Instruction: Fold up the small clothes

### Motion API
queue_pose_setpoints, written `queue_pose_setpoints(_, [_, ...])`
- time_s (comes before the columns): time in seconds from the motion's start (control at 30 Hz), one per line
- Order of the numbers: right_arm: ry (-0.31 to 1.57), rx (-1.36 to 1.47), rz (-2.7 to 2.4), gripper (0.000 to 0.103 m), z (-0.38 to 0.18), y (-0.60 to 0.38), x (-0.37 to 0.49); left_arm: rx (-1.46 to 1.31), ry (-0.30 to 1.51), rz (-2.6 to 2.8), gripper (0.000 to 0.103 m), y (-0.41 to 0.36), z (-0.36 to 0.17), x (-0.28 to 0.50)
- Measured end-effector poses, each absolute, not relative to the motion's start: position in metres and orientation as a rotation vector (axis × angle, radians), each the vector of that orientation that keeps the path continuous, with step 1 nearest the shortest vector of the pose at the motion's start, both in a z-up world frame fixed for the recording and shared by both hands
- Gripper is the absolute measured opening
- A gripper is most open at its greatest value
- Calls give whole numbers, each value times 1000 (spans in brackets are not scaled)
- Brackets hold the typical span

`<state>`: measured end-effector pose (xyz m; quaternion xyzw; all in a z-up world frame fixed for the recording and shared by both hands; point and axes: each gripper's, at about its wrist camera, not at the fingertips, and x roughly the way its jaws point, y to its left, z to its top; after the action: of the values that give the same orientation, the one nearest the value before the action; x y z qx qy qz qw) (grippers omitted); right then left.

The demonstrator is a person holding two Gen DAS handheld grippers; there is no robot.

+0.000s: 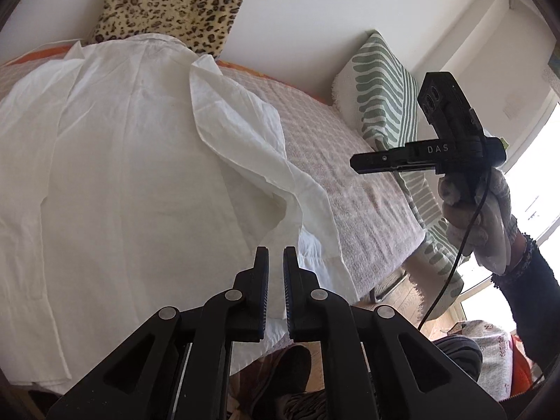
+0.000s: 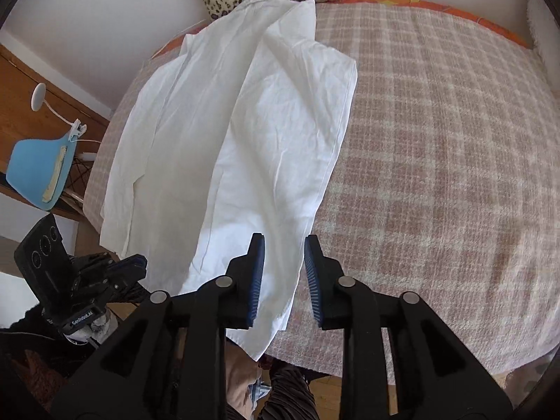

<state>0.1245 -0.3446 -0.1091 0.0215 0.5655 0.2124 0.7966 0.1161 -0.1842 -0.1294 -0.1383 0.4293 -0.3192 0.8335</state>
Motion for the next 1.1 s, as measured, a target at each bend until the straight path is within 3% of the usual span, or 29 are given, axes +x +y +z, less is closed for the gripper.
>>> queue_pose_setpoints(0.03, [1153,41,438,45,-98,-343,136,-286,905,-701,7,-193,-129,120])
queue_pose_setpoints(0.13, [1054,13,398,48,-86,-335,186,-231,943,-770,7,-215,-141,129])
queue_pose_setpoints(0.27, [1058,-1,383,65,-106,-331,264,-206,1007,-771,7,-225,-167,135])
queue_pose_setpoints(0.7, [1137,165,497,65,-182,-319,339,-210,1054,-777,7,-214,-192,137])
queue_pose_setpoints(0.73, [1135,171,507,61,-182,-318,338,-216,1053,-779,7,-214,-192,137])
queue_pose_setpoints(0.77, [1132,165,510,43,-182,-316,337,-220,1052,-781,7,-213,-193,138])
queue_pose_setpoints(0.83, [1155,119,504,18,-184,-311,336,-221,1051,-784,7,-215,-193,138])
queue_pose_setpoints(0.87, [1156,96,498,11,-184,-309,333,-222,1050,-785,7,-215,-193,137])
queue_pose_setpoints(1.0, [1095,-41,400,5,-175,-307,328,-225,1039,-791,7,-211,-194,139])
queue_pose_setpoints(1.1, [1060,45,324,4,-166,-328,337,-234,1038,-792,7,-210,-195,138])
